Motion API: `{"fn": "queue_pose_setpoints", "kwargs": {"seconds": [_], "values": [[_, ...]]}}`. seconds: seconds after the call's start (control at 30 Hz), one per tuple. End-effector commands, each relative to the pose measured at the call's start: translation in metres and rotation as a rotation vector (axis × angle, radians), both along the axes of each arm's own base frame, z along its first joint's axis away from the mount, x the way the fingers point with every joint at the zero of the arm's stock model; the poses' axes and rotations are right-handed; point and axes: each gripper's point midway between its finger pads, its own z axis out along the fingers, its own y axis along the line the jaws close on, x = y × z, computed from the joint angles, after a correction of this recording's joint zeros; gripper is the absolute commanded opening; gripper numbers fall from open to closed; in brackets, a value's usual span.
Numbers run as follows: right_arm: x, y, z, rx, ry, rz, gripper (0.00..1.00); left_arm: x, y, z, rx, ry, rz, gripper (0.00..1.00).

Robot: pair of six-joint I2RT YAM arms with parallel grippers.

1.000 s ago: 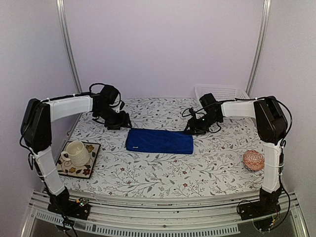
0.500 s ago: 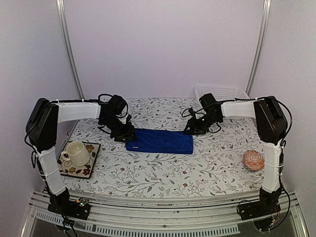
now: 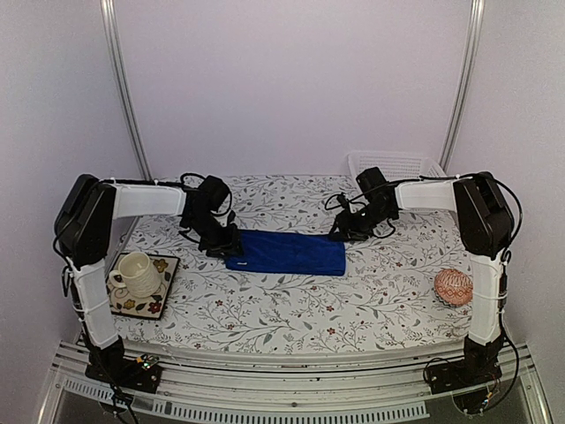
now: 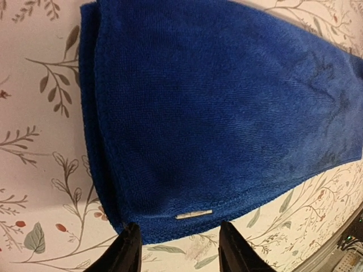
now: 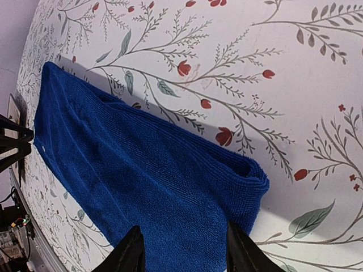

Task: Roll the towels
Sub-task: Smooth out the towel at the center of the board.

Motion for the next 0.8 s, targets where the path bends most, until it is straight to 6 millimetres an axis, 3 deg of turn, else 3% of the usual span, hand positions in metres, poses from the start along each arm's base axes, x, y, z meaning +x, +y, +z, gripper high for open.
{"fn": "queue_pose_setpoints", "kwargs": {"seconds": [0.0, 0.27, 0.6, 0.77], "values": [[-0.001, 0.000, -0.013, 0.002, 0.017, 0.008, 0.49, 0.005, 0.001, -0.018, 0.032, 0.006, -0.002, 0.47], [-0.001, 0.000, -0.013, 0.003, 0.019, 0.008, 0.49, 0.010, 0.000, -0.025, 0.040, 0.003, 0.003, 0.44], [0.000, -0.001, -0.021, -0.008, 0.028, 0.007, 0.49, 0.012, 0.005, -0.025, 0.069, -0.010, 0.015, 0.33], [0.000, -0.002, -0.024, -0.016, 0.032, 0.005, 0.49, 0.014, 0.004, -0.023, 0.067, -0.014, 0.015, 0.15]]}}
